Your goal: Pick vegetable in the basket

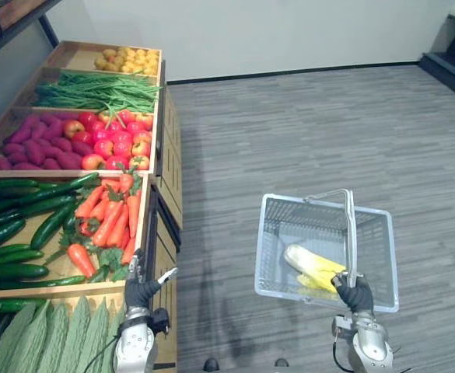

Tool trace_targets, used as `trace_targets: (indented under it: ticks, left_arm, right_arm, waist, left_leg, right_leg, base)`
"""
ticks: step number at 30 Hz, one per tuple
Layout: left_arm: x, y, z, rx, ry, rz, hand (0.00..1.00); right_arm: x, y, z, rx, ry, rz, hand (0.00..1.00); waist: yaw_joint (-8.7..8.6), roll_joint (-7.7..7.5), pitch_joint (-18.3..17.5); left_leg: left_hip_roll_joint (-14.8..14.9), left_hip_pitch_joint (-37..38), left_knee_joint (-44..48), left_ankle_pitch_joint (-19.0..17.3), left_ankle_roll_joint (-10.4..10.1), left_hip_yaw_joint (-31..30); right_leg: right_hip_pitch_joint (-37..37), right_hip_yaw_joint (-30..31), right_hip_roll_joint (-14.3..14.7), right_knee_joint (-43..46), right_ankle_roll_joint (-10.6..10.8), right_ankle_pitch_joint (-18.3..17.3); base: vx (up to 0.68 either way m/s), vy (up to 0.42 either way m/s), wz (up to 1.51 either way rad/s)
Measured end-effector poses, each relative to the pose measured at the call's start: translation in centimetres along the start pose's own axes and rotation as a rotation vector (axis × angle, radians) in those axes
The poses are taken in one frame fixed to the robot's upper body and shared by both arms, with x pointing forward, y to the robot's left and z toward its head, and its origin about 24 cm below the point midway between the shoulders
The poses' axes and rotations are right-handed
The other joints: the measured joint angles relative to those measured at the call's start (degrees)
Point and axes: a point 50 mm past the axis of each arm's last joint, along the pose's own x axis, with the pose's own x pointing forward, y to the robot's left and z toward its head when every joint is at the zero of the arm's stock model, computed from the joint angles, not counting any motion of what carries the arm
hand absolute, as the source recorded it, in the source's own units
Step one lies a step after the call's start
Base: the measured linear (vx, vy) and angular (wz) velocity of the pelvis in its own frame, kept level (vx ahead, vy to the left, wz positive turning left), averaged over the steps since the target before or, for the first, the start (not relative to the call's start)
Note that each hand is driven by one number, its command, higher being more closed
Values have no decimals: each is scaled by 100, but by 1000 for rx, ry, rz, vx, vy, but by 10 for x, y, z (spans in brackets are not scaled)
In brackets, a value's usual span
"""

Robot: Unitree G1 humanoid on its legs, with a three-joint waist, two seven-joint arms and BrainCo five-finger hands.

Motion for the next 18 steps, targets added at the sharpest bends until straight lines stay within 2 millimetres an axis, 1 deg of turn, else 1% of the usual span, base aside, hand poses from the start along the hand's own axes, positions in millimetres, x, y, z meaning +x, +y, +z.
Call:
trace_targets:
  ticks: [2,3,4,5,6,7,8,9,10,11,12,13,14,15,16,17,18]
  left_arm:
    - [5,0,5,3,-23,4,0]
    - [11,-4,10,-2,-43,1,0]
    - [16,-9,15,-11,-60,-3,0]
    - [23,-14,20,-18,-78,-9,0]
    - [26,-16,22,-6,-90,-13,0]
    - [27,-18,23,-4,-91,-14,0]
    - [25,-26,20,-24,-75,-24,0]
    - [23,-29,21,-30,-81,-28,0]
    - [20,-32,24,-50,-91,-29,0]
    - [20,-33,25,-57,-94,-30,0]
    - [19,-34,26,-60,-94,-30,0]
    - [17,-38,26,-64,-95,-46,0]
    - [16,-39,25,-64,-92,-52,0]
    - [14,-42,26,-67,-95,-66,0]
    - [11,-46,30,-75,-116,-82,0]
    - [11,-46,32,-79,-125,-84,0]
    - [12,-47,35,-84,-138,-84,0]
  right_arm:
    - [3,0,4,-1,-15,-1,100]
    - [6,-3,7,-10,-27,-3,100]
    - [8,-5,9,-18,-39,-6,100]
    - [11,-9,12,-35,-52,-9,100]
    - [11,-12,12,-51,-54,-9,100]
    - [12,-14,13,-63,-56,-9,100]
    - [16,-17,17,-89,-71,-3,100]
    - [17,-15,18,-91,-74,3,100]
    - [17,-10,19,-84,-69,17,100]
    - [16,-8,18,-81,-67,26,100]
    - [16,-7,18,-80,-65,28,100]
    - [13,-2,19,-72,-74,47,100]
    - [11,0,20,-64,-77,51,100]
    - [9,0,22,-59,-85,55,100]
    - [7,-1,26,-57,-106,52,100]
    - [8,-2,28,-57,-117,50,100]
    - [12,-7,33,-62,-138,32,100]
  waist:
    - [-19,30,9]
    - [-69,88,45]
    - [-148,162,91]
    - [-193,212,124]
    - [-231,85,89]
    - [-243,161,164]
    - [-197,493,245]
    - [-149,540,249]
    - [-147,548,247]
    - [-147,547,248]
    - [-144,547,248]
    - [-87,537,260]
    - [-58,536,262]
    - [-21,525,268]
    - [20,483,285]
    - [29,525,265]
    - [25,564,252]
  left_leg:
    - [151,68,67,-134,-75,-74]
    - [274,143,55,-170,-179,-203]
    - [381,187,22,-204,-241,-333]
    - [441,234,50,-239,-308,-491]
    - [376,342,169,-330,-467,-587]
    - [407,443,244,-411,-596,-632]
    - [671,490,473,-437,-717,-722]
    - [702,447,700,-262,-760,-767]
    - [725,170,1408,96,-777,-841]
    - [770,-12,1813,274,-752,-823]
    - [798,-96,1992,373,-735,-803]
    - [1178,-582,3171,618,-713,-289]
    - [1304,-679,3409,610,-707,-6]
    - [1457,-822,3633,588,-675,438]
    - [1546,-977,3633,492,-526,1046]
    - [1562,-1051,3549,451,-461,1261]
    - [1542,-1171,3206,432,-430,1721]
  right_leg:
    - [-317,-5,230,-405,-12,-53]
    - [-516,238,482,-799,34,-7]
    - [-694,507,673,-1021,87,84]
    - [-863,978,842,-1541,168,449]
    - [-772,1318,812,-2236,286,1153]
    - [-699,1288,794,-2113,184,1552]
    - [-595,1074,960,-1779,-2,1260]
    - [-595,998,980,-1547,-69,1007]
    - [-379,781,984,-1478,-213,748]
    - [-241,686,1000,-1554,-264,706]
    - [-172,641,1007,-1604,-291,690]
    - [475,426,1097,-2119,-376,682]
    - [691,352,1110,-2299,-398,695]
    - [1008,257,1107,-2554,-417,706]
    - [1375,81,1074,-2886,-464,728]
    - [1472,9,1068,-2988,-485,735]
    - [1633,-156,1044,-3153,-494,739]
  base:
    - [317,-55,12]
    - [410,-135,47]
    - [509,-208,77]
    - [541,-271,97]
    - [471,-258,88]
    - [457,-242,60]
    - [420,-241,31]
    - [484,-291,48]
    - [404,-280,57]
    - [310,-233,55]
    - [368,-275,55]
    - [362,-267,48]
    - [357,-246,60]
    - [298,-176,58]
    - [269,-141,60]
    - [279,-106,70]
    - [188,-6,70]
